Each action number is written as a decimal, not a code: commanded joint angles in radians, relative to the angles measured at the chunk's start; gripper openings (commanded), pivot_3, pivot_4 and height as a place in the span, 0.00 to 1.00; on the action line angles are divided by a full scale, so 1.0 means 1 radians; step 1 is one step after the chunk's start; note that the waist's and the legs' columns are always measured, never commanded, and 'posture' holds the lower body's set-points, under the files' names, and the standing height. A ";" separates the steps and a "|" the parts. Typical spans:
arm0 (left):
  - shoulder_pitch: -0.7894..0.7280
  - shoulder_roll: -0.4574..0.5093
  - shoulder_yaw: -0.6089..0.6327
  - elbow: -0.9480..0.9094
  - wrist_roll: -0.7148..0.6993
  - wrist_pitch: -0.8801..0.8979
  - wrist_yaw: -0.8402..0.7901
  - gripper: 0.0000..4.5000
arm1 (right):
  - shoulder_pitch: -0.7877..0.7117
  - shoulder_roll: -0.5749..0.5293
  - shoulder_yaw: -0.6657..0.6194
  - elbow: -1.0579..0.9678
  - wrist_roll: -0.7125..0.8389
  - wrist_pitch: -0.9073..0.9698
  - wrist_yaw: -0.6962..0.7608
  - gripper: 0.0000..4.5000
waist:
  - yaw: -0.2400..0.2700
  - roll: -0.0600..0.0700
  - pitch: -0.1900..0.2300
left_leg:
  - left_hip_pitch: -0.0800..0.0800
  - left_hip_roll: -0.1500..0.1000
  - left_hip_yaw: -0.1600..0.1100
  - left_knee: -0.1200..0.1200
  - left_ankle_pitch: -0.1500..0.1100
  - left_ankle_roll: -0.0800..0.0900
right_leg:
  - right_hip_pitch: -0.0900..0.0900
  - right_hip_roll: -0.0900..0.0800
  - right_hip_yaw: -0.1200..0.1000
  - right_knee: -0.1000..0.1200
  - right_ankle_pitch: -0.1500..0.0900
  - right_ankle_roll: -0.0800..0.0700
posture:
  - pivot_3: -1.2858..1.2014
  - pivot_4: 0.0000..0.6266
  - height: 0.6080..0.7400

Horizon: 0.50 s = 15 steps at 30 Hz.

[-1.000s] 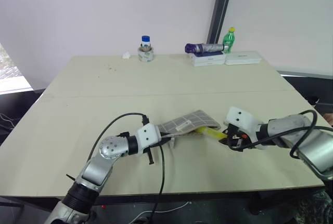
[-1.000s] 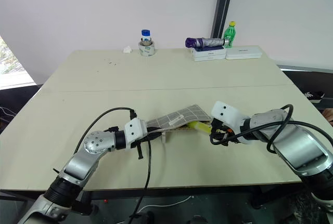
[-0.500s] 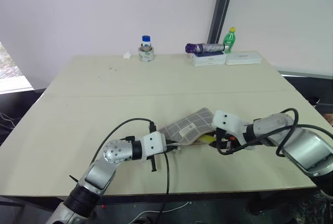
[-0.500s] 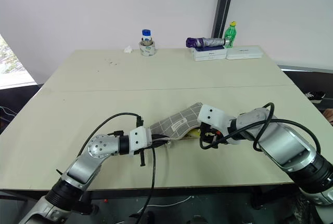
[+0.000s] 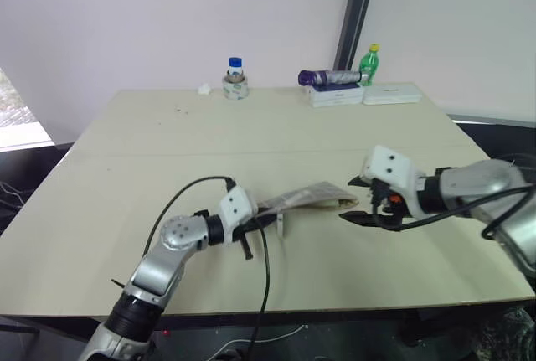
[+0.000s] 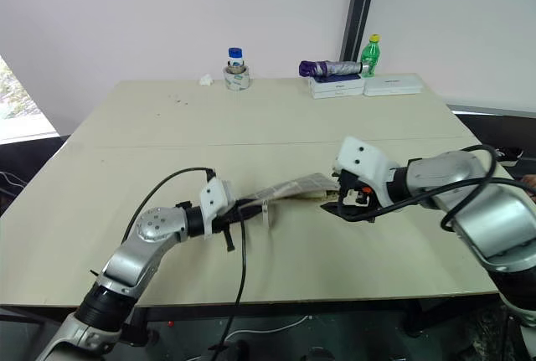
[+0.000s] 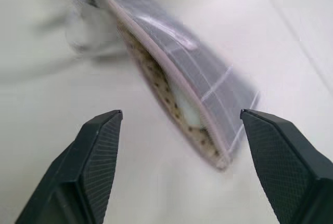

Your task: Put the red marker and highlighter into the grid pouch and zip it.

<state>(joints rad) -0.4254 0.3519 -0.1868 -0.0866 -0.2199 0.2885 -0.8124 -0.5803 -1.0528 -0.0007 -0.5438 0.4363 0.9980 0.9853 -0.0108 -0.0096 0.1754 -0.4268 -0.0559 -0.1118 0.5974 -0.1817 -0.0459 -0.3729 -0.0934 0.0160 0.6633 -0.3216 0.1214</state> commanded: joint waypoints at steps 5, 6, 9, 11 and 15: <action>-0.131 -0.088 0.096 -0.030 -0.174 0.286 0.092 0.00 | 0.023 0.056 -0.035 -0.059 0.063 0.025 -0.075 0.83 | -0.002 0.000 0.000 | 0.000 0.000 0.000 0.000 0.000 0.000 | 0.000 0.000 0.000 0.000 0.000 0.000 | 0.52 0.24 1.00; -0.152 -0.109 0.110 -0.021 -0.200 0.326 0.111 0.00 | 0.015 0.110 -0.018 -0.049 0.058 0.039 -0.125 0.83 | -0.005 0.000 0.000 | 0.000 0.000 0.000 0.000 0.000 0.000 | 0.000 0.000 0.000 0.000 0.000 0.000 | 0.52 0.24 1.00; -0.193 -0.160 0.151 -0.003 -0.268 0.421 0.153 0.00 | -0.014 0.265 0.011 -0.007 0.036 0.088 -0.270 0.83 | -0.006 -0.001 0.000 | 0.000 0.000 0.000 0.001 0.000 0.000 | 0.000 0.001 0.000 0.002 0.000 0.000 | 0.52 0.24 1.00; -0.209 -0.184 0.176 0.004 -0.302 0.456 0.171 0.00 | -0.026 0.344 0.011 0.013 0.036 0.115 -0.334 0.83 | -0.003 -0.001 0.000 | 0.000 0.000 -0.001 0.001 0.000 0.000 | -0.001 0.001 0.000 0.002 0.000 0.000 | 0.52 0.24 1.00; -0.234 -0.223 0.222 0.028 -0.343 0.492 0.223 0.00 | -0.052 0.464 0.021 0.045 0.036 0.145 -0.429 0.83 | -0.003 -0.001 0.000 | 0.000 0.000 -0.001 0.001 0.000 0.000 | -0.001 0.001 0.001 0.002 0.000 0.000 | 0.52 0.24 1.00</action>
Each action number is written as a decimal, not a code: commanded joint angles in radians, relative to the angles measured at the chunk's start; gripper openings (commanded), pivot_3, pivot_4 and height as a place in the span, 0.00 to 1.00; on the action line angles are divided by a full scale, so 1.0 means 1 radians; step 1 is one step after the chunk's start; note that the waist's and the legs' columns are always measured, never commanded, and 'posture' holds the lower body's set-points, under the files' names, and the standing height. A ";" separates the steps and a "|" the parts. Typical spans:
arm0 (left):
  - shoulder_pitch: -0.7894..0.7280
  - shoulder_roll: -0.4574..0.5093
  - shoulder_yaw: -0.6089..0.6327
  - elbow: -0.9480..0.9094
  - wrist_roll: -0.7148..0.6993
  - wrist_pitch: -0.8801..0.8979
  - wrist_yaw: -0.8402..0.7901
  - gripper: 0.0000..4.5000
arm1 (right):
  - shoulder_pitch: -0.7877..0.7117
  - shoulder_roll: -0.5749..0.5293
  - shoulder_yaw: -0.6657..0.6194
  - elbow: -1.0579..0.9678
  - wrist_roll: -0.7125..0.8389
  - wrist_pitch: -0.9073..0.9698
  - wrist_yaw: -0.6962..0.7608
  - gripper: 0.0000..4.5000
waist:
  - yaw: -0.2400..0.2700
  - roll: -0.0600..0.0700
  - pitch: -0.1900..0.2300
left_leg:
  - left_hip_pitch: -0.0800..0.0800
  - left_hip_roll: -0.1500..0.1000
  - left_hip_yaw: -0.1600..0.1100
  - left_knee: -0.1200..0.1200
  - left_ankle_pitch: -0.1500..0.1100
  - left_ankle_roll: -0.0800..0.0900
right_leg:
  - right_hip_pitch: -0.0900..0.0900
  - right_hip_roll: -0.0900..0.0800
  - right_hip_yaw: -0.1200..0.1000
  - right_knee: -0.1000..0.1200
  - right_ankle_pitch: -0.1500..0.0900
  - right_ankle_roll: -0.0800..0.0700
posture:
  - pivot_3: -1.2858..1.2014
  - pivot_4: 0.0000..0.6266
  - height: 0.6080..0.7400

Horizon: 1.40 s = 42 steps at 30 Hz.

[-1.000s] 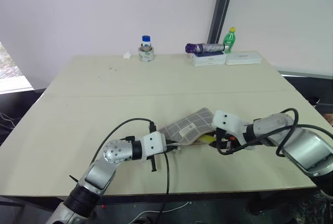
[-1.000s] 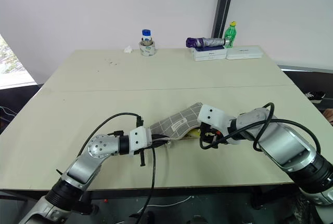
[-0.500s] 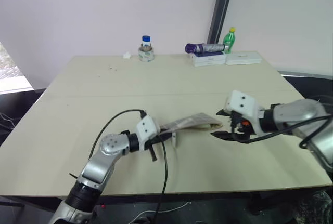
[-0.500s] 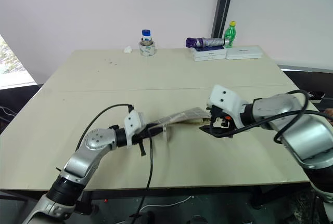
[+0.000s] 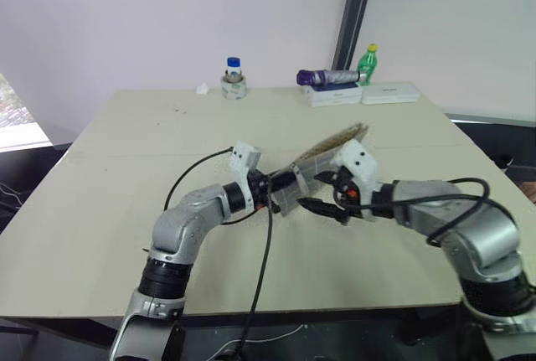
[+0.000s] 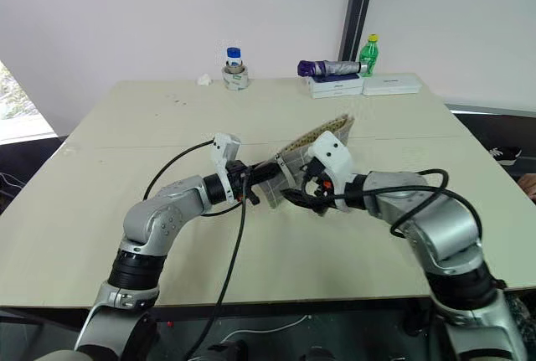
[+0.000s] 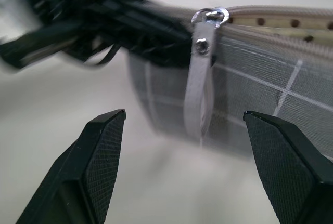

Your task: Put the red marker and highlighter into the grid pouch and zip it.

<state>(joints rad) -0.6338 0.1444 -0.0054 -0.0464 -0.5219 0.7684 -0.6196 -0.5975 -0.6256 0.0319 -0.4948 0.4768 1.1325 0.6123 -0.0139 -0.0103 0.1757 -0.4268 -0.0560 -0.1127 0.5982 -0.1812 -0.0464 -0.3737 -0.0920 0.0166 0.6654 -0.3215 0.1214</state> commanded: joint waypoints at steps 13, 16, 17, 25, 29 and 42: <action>-0.012 -0.019 0.043 -0.029 -0.060 0.013 0.066 0.00 | -0.061 0.115 0.007 0.056 -0.016 0.001 -0.128 0.32 | -0.001 0.000 0.000 | 0.000 0.000 0.000 0.000 0.000 0.000 | 0.000 0.000 0.000 0.000 0.000 0.000 | 0.52 0.24 1.00; -0.007 -0.015 0.044 -0.033 -0.060 0.013 0.068 0.00 | -0.065 0.100 0.005 0.055 -0.017 -0.005 -0.120 0.01 | -0.001 0.000 0.000 | 0.000 0.000 0.000 0.000 0.000 0.000 | 0.000 0.000 0.000 0.000 0.000 0.000 | 0.52 0.24 1.00; -0.004 -0.012 0.042 -0.034 -0.057 0.010 0.068 0.00 | -0.067 0.094 0.003 0.054 -0.017 -0.007 -0.116 0.01 | -0.001 0.000 0.000 | 0.000 0.000 0.000 0.000 0.000 0.000 | 0.000 0.000 0.000 0.000 0.000 0.000 | 0.52 0.24 1.00; 0.055 0.165 -0.128 -0.014 0.192 -0.284 -0.043 0.00 | -0.103 -0.094 -0.079 0.072 -0.037 -0.068 -0.042 0.01 | 0.001 0.000 0.000 | 0.000 -0.002 0.002 -0.001 0.000 0.000 | 0.000 0.000 0.001 0.000 0.000 0.000 | 0.52 0.24 1.00; 0.081 0.211 -0.140 -0.017 0.197 -0.341 -0.106 0.00 | -0.116 -0.182 -0.097 0.149 -0.081 -0.113 -0.041 0.01 | 0.001 0.000 0.000 | 0.000 0.000 0.001 -0.001 0.000 0.000 | 0.000 0.000 0.001 -0.001 0.000 0.000 | 0.52 0.24 1.00; 0.144 0.305 -0.118 -0.001 0.229 -0.421 -0.157 0.00 | -0.049 -0.287 -0.133 0.251 -0.118 -0.215 0.004 0.01 | -0.004 0.000 0.000 | 0.000 0.000 0.002 -0.002 0.000 0.000 | -0.001 0.000 0.002 -0.001 0.000 0.000 | 0.52 0.24 1.00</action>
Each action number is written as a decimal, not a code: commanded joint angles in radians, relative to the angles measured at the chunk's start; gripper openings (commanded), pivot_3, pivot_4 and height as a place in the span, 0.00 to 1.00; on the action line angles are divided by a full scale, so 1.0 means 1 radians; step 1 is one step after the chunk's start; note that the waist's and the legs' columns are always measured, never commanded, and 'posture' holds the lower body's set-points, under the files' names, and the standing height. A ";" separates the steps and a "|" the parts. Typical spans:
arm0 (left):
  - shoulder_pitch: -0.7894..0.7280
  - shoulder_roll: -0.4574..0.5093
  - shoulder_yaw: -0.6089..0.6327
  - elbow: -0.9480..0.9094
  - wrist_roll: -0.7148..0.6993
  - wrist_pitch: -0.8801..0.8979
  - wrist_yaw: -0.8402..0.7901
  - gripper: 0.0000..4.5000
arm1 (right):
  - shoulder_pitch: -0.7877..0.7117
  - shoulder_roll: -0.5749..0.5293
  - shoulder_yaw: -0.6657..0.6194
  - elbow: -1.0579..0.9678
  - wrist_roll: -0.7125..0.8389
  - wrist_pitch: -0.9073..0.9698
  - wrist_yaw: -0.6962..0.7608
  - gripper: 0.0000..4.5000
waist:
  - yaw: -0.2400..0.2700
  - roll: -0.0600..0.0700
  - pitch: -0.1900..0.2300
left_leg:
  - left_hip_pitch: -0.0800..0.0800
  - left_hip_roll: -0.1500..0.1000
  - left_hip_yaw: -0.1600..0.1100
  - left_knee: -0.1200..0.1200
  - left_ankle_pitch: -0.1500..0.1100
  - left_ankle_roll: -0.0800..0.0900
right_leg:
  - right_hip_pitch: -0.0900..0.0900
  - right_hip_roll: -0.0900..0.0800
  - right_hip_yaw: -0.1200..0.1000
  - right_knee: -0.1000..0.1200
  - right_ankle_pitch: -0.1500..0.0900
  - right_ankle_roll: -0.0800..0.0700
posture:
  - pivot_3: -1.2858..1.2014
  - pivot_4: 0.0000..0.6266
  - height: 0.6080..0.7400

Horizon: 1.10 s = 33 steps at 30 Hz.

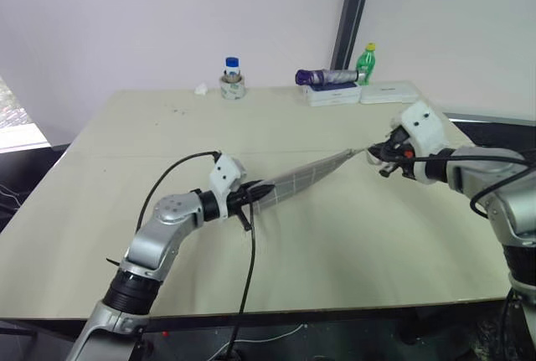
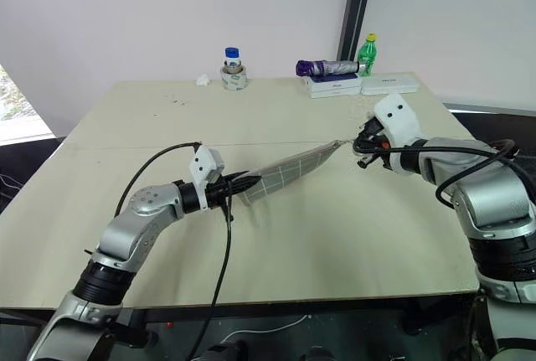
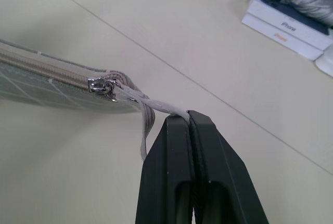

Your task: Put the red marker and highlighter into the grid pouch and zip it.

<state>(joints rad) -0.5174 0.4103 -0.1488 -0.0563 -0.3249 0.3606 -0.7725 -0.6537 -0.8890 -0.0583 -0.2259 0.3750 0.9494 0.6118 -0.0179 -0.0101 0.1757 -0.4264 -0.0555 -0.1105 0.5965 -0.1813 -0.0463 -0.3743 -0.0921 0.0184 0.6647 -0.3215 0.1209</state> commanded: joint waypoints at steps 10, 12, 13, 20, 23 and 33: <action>0.062 0.084 0.032 -0.027 0.013 0.010 -0.045 0.49 | 0.186 -0.022 -0.032 -0.188 0.069 -0.071 0.142 1.00 | 0.004 0.000 0.000 | 0.000 0.000 -0.001 0.000 0.000 0.000 | 0.000 0.000 0.000 0.000 0.000 0.000 | 0.52 0.24 1.00; 0.075 0.098 0.038 -0.036 0.019 0.015 -0.040 0.70 | 0.215 -0.030 -0.034 -0.193 0.054 -0.089 0.146 1.00 | 0.005 0.000 0.000 | 0.000 0.000 -0.001 0.000 0.000 0.000 | 0.000 0.000 0.000 0.000 0.000 0.000 | 0.52 0.24 1.00; 0.080 0.103 0.040 -0.038 0.021 0.016 -0.038 0.86 | 0.225 -0.032 -0.035 -0.194 0.046 -0.101 0.145 1.00 | 0.005 0.000 0.000 | 0.000 0.000 -0.001 0.001 0.000 0.000 | 0.001 0.000 0.000 0.000 0.000 0.000 | 0.52 0.24 1.00; 0.181 0.172 0.158 -0.143 -0.119 0.169 -0.061 0.95 | 0.297 -0.053 -0.065 -0.169 0.042 -0.137 0.172 1.00 | 0.005 0.000 0.000 | 0.000 0.000 -0.001 0.000 0.000 0.000 | 0.000 0.000 0.000 0.000 0.000 0.000 | 0.52 0.24 1.00; 0.223 0.199 0.229 -0.143 -0.126 0.169 -0.039 0.95 | 0.320 -0.046 -0.087 -0.152 0.030 -0.181 0.173 1.00 | 0.005 0.000 0.000 | 0.000 0.000 -0.001 0.000 0.000 0.000 | 0.000 -0.001 0.000 0.000 0.000 0.000 | 0.52 0.24 1.00; 0.316 0.230 0.350 -0.141 -0.118 0.131 0.015 0.95 | 0.345 0.014 -0.126 -0.040 0.019 -0.324 0.170 1.00 | 0.007 0.000 0.000 | 0.000 0.000 0.000 0.000 0.000 0.000 | 0.000 -0.002 0.000 -0.001 0.000 0.000 | 0.52 0.24 1.00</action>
<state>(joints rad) -0.2022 0.6268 0.1662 -0.1699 -0.4358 0.5135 -0.7601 -0.3044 -0.8780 -0.1479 -0.2594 0.3868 0.6554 0.7726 -0.0109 -0.0099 0.1759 -0.4265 -0.0555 -0.1108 0.5967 -0.1815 -0.0462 -0.3739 -0.0942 0.0182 0.6640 -0.3217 0.1207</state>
